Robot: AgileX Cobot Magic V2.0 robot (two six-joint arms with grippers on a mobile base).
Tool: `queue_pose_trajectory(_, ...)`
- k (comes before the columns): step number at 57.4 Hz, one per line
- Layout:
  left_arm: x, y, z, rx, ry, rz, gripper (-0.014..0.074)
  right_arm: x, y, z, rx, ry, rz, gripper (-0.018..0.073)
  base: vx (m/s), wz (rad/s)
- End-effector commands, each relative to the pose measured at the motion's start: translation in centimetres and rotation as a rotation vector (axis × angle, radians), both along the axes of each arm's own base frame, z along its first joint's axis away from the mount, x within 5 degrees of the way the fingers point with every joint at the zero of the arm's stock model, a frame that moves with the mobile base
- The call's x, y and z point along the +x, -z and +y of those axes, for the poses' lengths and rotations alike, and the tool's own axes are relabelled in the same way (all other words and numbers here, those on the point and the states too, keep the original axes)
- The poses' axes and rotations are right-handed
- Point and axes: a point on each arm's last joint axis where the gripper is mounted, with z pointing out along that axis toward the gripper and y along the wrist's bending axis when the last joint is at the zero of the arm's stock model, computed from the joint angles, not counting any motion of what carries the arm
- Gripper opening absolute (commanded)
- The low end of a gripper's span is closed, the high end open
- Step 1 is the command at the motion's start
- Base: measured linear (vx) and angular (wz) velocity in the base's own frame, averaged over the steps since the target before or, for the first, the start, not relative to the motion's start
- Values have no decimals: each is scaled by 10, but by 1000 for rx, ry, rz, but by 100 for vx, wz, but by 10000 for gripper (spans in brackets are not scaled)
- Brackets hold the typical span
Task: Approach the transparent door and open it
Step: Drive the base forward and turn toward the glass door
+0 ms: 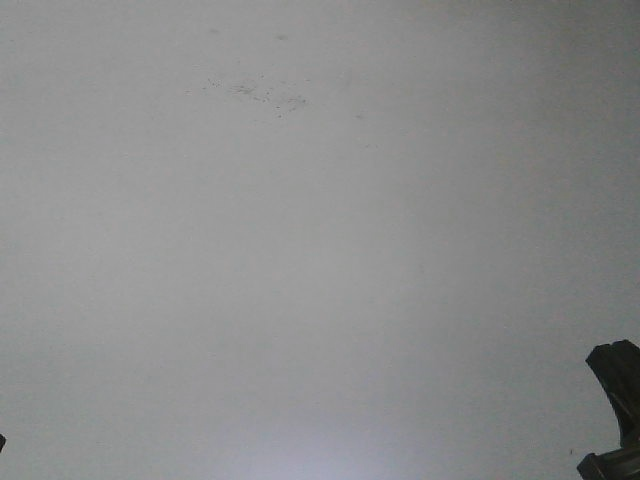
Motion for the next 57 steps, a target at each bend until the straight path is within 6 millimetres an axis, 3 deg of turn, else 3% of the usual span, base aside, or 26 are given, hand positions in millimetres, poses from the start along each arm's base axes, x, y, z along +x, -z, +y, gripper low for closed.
queue_pose_trajectory(1, 1, 2, 2, -23, -21, -63, 4, 0, -4, 0, 10, 5, -89, -7, 4, -1)
queue_pose_trajectory(28, 1, 2, 2, -23, -21, -63, 4, 0, -4, 0, 10, 5, -89, -7, 13, -3)
queue_pose_trajectory(57, 1, 2, 2, -23, -21, -63, 4, 0, -4, 0, 10, 5, -89, -7, 33, 7)
